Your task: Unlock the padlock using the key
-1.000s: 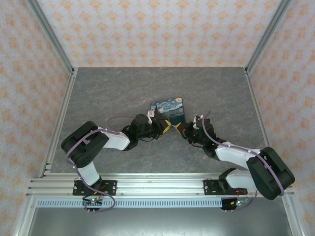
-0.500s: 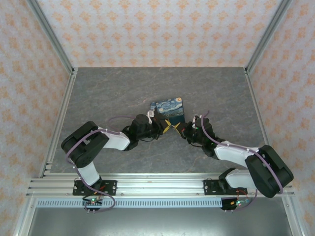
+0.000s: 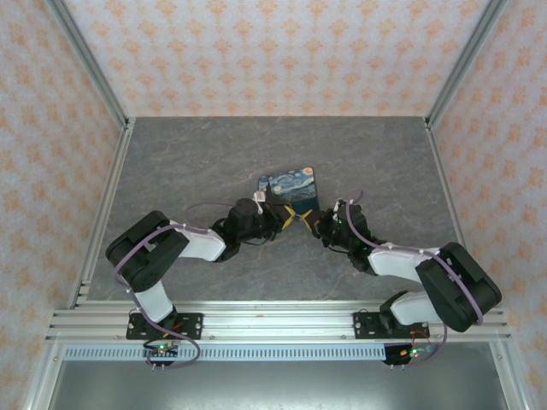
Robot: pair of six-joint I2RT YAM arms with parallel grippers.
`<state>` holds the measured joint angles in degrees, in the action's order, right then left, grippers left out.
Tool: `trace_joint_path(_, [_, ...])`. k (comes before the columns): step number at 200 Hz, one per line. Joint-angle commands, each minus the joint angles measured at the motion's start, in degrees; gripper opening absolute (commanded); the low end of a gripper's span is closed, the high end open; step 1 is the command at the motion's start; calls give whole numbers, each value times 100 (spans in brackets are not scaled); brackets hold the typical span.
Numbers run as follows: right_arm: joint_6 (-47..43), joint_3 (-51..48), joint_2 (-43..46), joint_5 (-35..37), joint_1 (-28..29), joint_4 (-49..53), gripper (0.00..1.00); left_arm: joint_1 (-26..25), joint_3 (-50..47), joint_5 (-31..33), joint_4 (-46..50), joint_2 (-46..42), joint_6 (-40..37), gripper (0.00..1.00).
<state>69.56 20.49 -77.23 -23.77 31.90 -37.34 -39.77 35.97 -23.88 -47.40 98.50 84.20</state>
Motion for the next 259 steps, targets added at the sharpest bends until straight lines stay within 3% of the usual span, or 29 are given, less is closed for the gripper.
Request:
trace_joint_path(1, [164, 139, -55, -44, 36, -606, 0, -197, 249, -308, -525, -206, 96, 0])
trace_joint_path(146, [484, 168, -176, -178, -40, -880, 0, -291, 174, 59, -1081, -226, 473, 0])
trace_joint_path(259, [752, 384, -256, -489, -279, -874, 0, -297, 191, 88, -685, -373, 303, 0])
